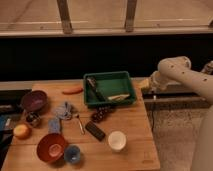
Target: Place fork in table surface
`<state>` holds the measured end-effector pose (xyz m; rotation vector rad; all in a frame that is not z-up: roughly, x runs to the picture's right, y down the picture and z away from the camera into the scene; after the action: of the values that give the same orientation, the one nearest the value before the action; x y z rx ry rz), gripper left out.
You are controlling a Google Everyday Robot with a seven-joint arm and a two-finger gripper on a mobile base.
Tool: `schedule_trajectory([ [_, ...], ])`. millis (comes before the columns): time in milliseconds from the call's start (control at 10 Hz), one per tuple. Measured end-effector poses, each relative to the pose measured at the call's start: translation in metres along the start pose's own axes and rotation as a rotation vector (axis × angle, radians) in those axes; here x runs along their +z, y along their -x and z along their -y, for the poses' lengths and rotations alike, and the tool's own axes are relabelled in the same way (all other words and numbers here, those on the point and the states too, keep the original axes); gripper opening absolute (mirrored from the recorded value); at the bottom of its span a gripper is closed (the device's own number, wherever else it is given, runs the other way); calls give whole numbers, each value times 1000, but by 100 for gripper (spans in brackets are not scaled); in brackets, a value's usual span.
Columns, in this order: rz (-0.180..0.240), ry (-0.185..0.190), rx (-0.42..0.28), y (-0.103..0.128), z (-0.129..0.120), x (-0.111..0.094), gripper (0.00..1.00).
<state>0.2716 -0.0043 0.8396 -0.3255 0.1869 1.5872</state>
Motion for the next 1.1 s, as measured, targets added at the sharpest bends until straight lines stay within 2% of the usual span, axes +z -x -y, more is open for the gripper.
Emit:
schedule_trajectory([
  [600, 1, 0, -1, 0, 0, 0, 80],
  [800, 8, 7, -25, -2, -4, -1, 80],
  [900, 11, 11, -48, -4, -11, -2, 80],
  [1100, 14, 30, -128, -5, -48, 0, 80],
])
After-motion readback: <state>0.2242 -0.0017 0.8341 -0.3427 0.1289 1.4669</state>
